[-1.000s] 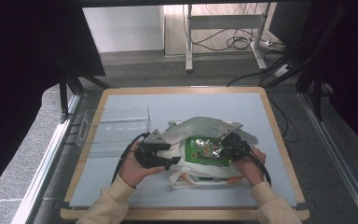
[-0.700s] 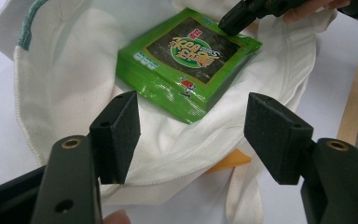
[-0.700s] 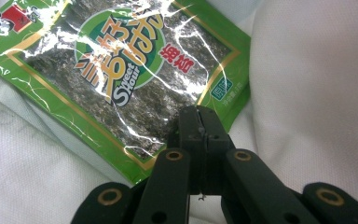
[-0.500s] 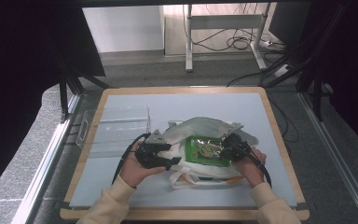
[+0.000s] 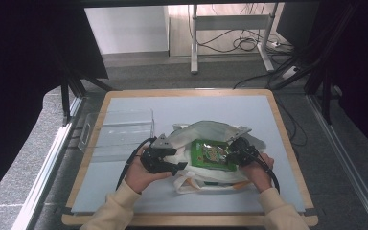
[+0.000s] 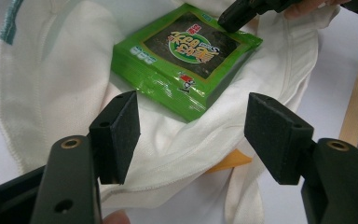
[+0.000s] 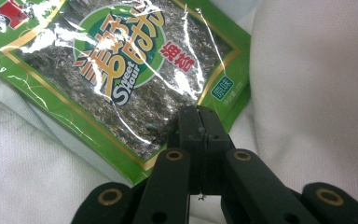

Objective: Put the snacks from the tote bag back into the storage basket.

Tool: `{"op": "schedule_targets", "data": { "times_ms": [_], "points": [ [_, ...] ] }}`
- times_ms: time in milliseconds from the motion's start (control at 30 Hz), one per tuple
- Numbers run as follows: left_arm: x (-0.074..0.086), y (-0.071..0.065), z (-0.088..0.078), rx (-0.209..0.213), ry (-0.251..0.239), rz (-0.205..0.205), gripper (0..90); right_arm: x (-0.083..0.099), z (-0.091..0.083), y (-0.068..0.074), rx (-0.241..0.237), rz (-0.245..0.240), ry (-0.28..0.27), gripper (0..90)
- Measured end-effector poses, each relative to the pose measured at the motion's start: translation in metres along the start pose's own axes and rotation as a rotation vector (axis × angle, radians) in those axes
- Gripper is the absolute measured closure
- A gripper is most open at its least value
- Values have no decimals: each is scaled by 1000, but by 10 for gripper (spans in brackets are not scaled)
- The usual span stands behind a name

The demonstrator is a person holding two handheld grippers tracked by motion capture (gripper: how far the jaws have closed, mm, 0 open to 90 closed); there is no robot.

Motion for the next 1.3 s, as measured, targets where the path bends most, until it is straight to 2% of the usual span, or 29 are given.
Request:
{"op": "schedule_targets", "data": {
  "times_ms": [633, 1300],
  "points": [
    [0, -2, 3, 3, 1, 1, 350, 1, 0, 0, 0, 6, -9, 900],
    [0, -2, 4, 2, 6, 3, 349, 2, 0, -2, -10, 40, -25, 900]
  ]
}}
Point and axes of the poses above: each handheld gripper's, and its own axes: z roughly forward along the jaws, x roughly out of its underside, y roughly to its left, the point moved 10 cm from there along z, roughly forward along the jaws, and after that the axes turned 6 degrees about -y, right-handed, at the moved point
